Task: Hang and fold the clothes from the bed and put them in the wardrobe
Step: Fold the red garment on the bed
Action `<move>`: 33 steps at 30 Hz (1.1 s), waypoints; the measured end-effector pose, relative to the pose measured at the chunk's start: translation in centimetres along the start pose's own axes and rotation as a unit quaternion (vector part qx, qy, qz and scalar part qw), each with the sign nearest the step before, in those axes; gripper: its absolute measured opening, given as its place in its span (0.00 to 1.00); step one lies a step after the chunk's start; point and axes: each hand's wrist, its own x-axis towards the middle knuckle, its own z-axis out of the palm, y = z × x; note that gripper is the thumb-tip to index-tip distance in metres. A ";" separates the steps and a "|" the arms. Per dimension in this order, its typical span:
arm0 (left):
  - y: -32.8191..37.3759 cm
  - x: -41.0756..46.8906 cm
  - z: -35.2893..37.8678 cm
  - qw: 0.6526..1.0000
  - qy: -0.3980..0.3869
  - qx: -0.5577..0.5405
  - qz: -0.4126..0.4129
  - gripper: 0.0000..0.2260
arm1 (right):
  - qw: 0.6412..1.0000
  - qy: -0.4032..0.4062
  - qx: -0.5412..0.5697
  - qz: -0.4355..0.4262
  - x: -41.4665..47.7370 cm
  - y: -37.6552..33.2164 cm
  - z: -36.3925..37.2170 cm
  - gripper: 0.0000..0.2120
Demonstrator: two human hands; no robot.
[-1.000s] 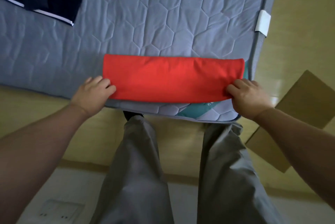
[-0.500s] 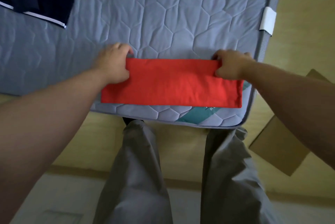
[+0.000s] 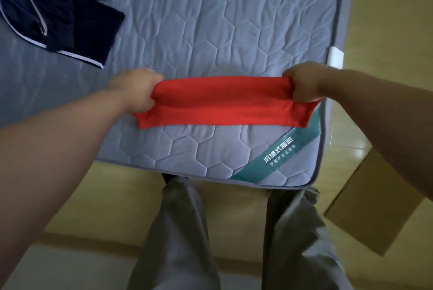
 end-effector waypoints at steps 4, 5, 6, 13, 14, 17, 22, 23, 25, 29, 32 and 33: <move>-0.7 -2.4 -1.0 0.969 0.222 0.101 0.044 0.13 | 0.971 0.238 -0.023 -0.025 -1.9 0.8 -0.8 0.11; -0.6 -2.8 -0.6 0.960 0.249 0.117 0.049 0.12 | 0.952 0.300 -0.043 -0.037 -2.4 0.7 -0.3 0.11; -0.4 -3.2 0.1 0.954 0.266 0.127 0.052 0.10 | 0.933 0.351 -0.062 -0.044 -2.8 0.6 0.5 0.10; 3.0 -3.6 9.9 0.987 0.091 0.131 0.028 0.11 | 0.981 0.138 -0.133 -0.026 -2.5 -2.2 11.6 0.17; 3.5 -3.6 11.2 0.991 0.045 0.128 0.008 0.11 | 0.989 0.081 -0.124 -0.013 -2.4 -2.6 12.7 0.19; 4.1 -3.6 12.5 0.994 0.005 0.101 -0.048 0.22 | 0.998 0.034 -0.044 0.026 -1.4 -2.8 12.7 0.24; 6.1 -2.9 10.7 0.988 0.059 0.086 -0.116 0.17 | 0.930 0.159 0.283 0.171 -0.3 -1.5 10.6 0.13; 6.9 -2.6 10.0 0.987 0.082 0.075 -0.118 0.15 | 0.897 0.196 0.332 0.217 -0.1 -1.0 10.7 0.15; 8.8 -2.0 8.9 0.986 0.126 0.032 -0.100 0.13 | 0.833 0.187 0.423 0.304 0.3 0.0 10.8 0.26; 14.1 -0.6 8.1 0.982 0.132 -0.129 -0.033 0.16 | 0.748 0.110 0.562 0.335 1.1 0.8 10.9 0.30; 17.1 0.8 9.1 0.954 0.121 -0.269 -0.055 0.19 | 0.741 0.077 0.599 0.294 1.2 0.9 11.2 0.25; 17.7 1.3 9.5 0.941 0.118 -0.306 -0.084 0.19 | 0.745 0.074 0.601 0.281 1.2 0.8 11.2 0.26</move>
